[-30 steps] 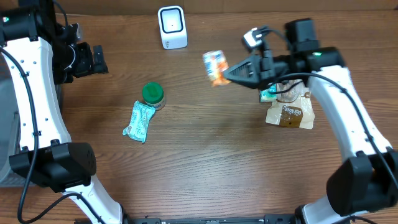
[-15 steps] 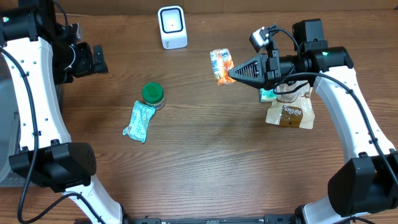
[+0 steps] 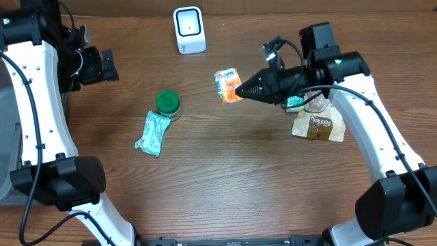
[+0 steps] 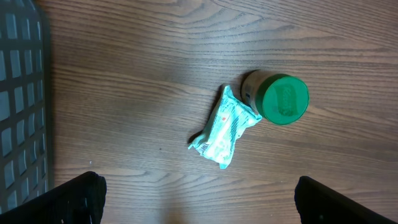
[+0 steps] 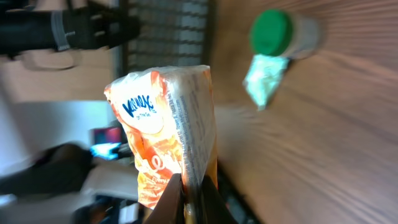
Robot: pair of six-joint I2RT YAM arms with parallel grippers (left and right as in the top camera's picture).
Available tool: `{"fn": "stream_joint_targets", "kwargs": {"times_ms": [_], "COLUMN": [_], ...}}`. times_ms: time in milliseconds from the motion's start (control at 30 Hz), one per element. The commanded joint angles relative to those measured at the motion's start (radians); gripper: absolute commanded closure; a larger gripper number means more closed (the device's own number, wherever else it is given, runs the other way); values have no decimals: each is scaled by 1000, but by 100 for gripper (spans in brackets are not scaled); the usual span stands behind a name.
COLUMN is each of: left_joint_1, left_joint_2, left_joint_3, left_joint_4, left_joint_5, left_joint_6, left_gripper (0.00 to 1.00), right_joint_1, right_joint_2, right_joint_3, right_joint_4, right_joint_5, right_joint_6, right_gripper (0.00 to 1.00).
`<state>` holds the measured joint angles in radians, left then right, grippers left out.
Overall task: Scan the item barcode
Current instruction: 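Carry the orange Kleenex pack with the right gripper toward the scanner, then hold the orange Kleenex pack in front of the scanner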
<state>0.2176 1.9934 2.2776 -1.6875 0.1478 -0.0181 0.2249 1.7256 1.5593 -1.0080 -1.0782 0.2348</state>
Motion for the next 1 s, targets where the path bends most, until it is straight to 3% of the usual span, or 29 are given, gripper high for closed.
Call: {"fn": "stream_joint_targets", "kwargs": {"times_ms": [0, 267, 433, 667, 800, 967], "left_joint_1": [-2, -2, -2, -2, -2, -2], "left_joint_2": [-25, -24, -25, -24, -24, -25], "left_joint_3": [20, 20, 20, 20, 20, 20], "left_joint_4": [-2, -2, -2, -2, -2, -2], "left_joint_5": [-2, -2, -2, -2, -2, -2], "left_joint_6": [19, 19, 19, 19, 19, 19], "left_gripper": [0, 1, 0, 0, 1, 0], "right_joint_1": [40, 172, 254, 336, 361, 379], "right_joint_2": [-5, 141, 309, 512, 617, 720], "right_joint_3": [130, 528, 721, 732, 732, 731], "right_joint_4": [3, -118, -73, 301, 500, 696], "right_joint_5": [271, 909, 1256, 1580, 1617, 1616], "right_joint_6": [52, 35, -24, -360, -572, -722], "right_gripper": [96, 96, 96, 96, 96, 96]}}
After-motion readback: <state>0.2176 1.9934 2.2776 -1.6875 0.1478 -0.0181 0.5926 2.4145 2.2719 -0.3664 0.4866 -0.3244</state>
